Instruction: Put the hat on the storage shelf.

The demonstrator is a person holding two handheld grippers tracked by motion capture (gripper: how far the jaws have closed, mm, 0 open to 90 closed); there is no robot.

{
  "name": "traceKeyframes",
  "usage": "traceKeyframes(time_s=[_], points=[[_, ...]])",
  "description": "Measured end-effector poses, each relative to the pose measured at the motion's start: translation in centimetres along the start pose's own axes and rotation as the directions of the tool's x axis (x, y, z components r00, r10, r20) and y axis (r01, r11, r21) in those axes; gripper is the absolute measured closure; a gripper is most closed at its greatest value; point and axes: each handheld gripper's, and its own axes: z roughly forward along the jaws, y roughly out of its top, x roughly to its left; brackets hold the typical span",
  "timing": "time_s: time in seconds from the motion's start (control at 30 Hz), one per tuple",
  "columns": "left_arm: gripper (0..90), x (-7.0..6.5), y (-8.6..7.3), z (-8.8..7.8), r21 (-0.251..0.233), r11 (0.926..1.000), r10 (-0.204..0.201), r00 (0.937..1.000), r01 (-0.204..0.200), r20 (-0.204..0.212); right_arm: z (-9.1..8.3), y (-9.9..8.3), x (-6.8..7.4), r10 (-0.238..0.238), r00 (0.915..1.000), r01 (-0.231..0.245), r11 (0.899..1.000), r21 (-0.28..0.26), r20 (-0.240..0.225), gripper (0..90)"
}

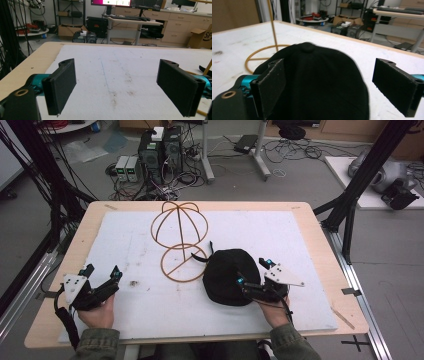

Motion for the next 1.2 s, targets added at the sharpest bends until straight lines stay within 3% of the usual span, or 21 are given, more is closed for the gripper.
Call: traceKeyframes(time_s=[0.23, 0.47, 0.5, 0.53, 0.57, 0.7, 0.77, 0.93, 1.2], points=[[16.3, 0.1, 0.0, 0.0, -0.001, 1.0000, -0.003, 1.0000, 0.003, 0.002, 1.0, -0.2, 1.9, -0.089, 0.9954, 0.091, 0.994, 0.060, -0.035, 11.1], [16.3, 0.0, 0.0, 0.0, 0.001, 1.0000, -0.002, 1.0000, 0.002, 0.002, 1.5, -0.5, 2.5, -0.083, 0.9964, 0.084, 0.992, 0.096, -0.020, 12.0], [16.3, 0.0, 0.0, 0.0, 0.002, 1.0000, -0.001, 1.0000, 0.001, 0.002, 1.5, -0.5, 2.5, -0.067, 0.9977, 0.067, 0.993, 0.101, -0.007, 18.8], [16.3, 0.0, 0.0, 0.0, 0.002, 1.0000, -0.002, 1.0000, 0.002, 0.003, 1.4, -0.4, 2.5, -0.049, 0.9988, 0.048, 0.994, 0.101, 0.008, 34.5], [16.3, 0.0, 0.0, 0.0, 0.003, 1.0000, -0.002, 1.0000, 0.002, 0.003, 1.4, -0.4, 2.5, -0.049, 0.9988, 0.048, 0.994, 0.101, 0.008, 34.5], [16.3, 0.1, 0.0, 0.0, 0.004, 1.0000, -0.001, 1.0000, 0.001, 0.005, 1.4, -0.1, 2.4, -0.037, 0.9993, 0.036, 0.991, 0.128, 0.006, 63.4], [16.3, 0.0, 0.0, 0.1, 0.003, 1.0000, -0.002, 1.0000, 0.002, 0.006, 1.4, 0.2, 2.3, -0.032, 0.9993, 0.034, 0.988, 0.149, -0.017, 78.5], [16.3, 0.1, 0.0, 0.1, 0.002, 1.0000, -0.004, 1.0000, 0.004, 0.006, 1.2, 0.3, 2.4, -0.044, 0.9991, 0.043, 0.989, 0.141, -0.001, 86.7], [16.3, 0.1, 0.0, 0.1, 0.002, 1.0000, -0.009, 0.9999, 0.009, 0.006, 1.0, 0.2, 2.4, -0.030, 0.9995, 0.030, 0.990, 0.137, 0.003, 87.2]])
